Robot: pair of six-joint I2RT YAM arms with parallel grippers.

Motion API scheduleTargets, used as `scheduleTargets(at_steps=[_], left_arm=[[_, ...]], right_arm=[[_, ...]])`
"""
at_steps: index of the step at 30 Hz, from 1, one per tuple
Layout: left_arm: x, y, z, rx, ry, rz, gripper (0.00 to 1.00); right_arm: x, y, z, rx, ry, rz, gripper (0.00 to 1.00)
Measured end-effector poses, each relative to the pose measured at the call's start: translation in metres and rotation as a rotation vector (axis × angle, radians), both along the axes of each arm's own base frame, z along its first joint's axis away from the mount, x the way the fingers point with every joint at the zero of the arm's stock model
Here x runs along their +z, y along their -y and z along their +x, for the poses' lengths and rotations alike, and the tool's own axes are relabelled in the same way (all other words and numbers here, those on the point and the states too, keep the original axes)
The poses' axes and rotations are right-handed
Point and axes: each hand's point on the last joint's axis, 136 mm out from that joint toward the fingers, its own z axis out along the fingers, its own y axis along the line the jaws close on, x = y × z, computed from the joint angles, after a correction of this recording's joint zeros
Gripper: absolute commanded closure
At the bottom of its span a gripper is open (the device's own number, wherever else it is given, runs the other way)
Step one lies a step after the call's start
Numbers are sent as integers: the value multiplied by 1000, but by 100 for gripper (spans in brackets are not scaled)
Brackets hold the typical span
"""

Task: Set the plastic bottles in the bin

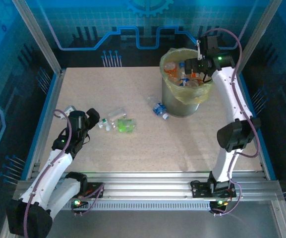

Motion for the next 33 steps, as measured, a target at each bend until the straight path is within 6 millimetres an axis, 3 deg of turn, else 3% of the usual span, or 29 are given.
scheduleTargets(at_steps=[8,16,19,25,33], left_arm=[[-8,3,1,-16,-32,-7,1],[-12,7,4,-30,-50,-16,1],[-13,7,4,-32,-57,-18,1],[-20,7,4,-28,-82,-19,1],[-28,7,1,-12,-114,-32,1]], right_arm=[[45,-41,-30,124,87,74,0],[48,-121,-85,339,88,75,0],[39,-151,-104,424,71,64,0],[2,-203,-134,566,-11,25,0],[-59,-252,-149,675,-140,-58,0]])
